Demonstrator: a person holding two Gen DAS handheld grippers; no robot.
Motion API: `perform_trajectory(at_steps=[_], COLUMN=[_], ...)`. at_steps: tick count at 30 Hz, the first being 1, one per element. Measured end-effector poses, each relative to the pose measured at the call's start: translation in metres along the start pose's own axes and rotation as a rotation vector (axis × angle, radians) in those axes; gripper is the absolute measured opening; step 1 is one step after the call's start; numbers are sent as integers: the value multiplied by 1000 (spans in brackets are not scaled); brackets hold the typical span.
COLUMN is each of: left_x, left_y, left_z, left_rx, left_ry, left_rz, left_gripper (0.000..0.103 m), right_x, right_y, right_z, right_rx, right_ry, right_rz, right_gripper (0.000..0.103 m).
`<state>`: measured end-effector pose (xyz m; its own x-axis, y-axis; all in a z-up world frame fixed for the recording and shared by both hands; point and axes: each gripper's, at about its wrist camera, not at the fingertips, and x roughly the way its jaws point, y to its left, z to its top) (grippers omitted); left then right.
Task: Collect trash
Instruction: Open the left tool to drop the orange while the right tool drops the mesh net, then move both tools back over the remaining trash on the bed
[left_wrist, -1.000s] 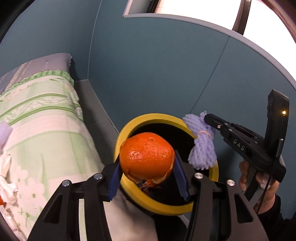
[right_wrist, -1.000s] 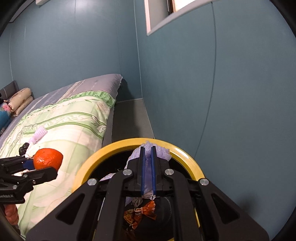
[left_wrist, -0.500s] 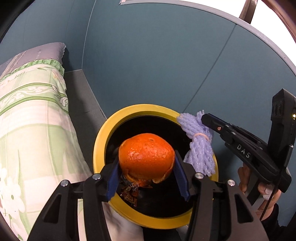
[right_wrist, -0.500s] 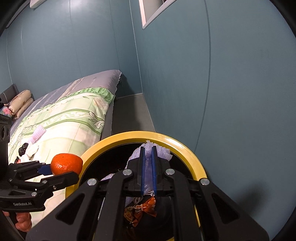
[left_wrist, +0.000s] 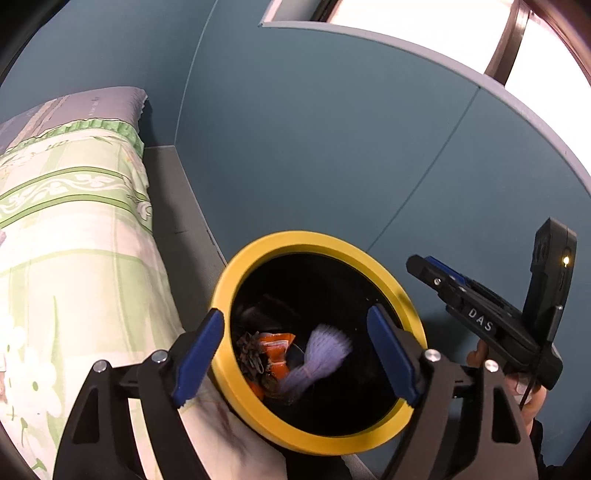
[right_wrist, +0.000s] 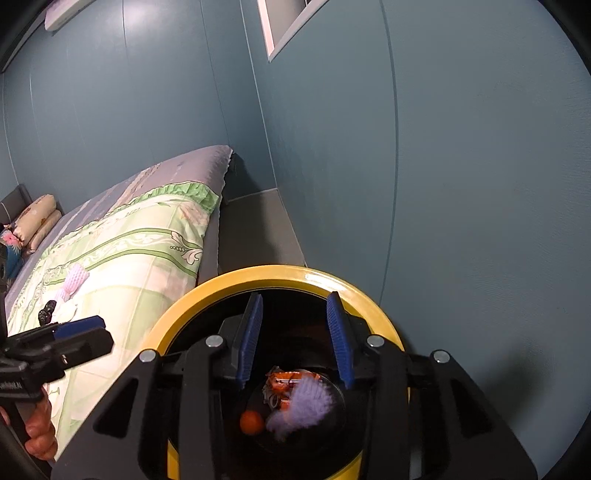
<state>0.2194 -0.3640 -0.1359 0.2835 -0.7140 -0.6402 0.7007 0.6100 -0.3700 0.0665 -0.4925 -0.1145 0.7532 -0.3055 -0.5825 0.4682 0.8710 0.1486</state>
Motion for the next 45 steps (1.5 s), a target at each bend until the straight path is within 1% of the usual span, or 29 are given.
perform_trajectory(at_steps=[6, 8, 10, 14, 21, 22, 25, 27, 35, 40, 45], left_x=[-27, -38, -52, -80, -132, -145, -169, -184, -247, -273, -289], left_y=[18, 25, 33, 49, 95, 94, 116, 128, 180, 203, 222], left_z=[7, 10, 11, 11, 3, -3, -9, -14, -48, -74, -100], left_rx=[-28, -33, -36, -49, -84, -88, -104, -121, -205, -237, -274], left_ry=[-50, -69, -96, -135, -190, -194, -203, -212, -236, -239, -230], left_rz=[28, 43, 69, 116, 211, 221, 269, 300, 421, 467, 491], left_gripper=[78, 80, 85, 89, 93, 93, 93, 93, 93, 93, 93], right_x=[-17, -24, -33, -47, -66, -68, -72, -73, -73, -69, -70], right_y=[9, 15, 24, 44, 92, 99, 124, 139, 198, 228, 257], right_z=[4, 6, 7, 10, 9, 8, 7, 5, -4, -9, -20], right_rx=[-8, -19, -35, -68, -154, -163, -191, -212, -286, -322, -367], right_ry=[-33, -44, -56, -83, -118, -120, -121, -118, -90, -60, -38], right_rz=[1, 8, 25, 60, 156, 168, 225, 248, 354, 400, 440], right_gripper=[34, 35, 39, 48, 65, 68, 74, 76, 78, 78, 78])
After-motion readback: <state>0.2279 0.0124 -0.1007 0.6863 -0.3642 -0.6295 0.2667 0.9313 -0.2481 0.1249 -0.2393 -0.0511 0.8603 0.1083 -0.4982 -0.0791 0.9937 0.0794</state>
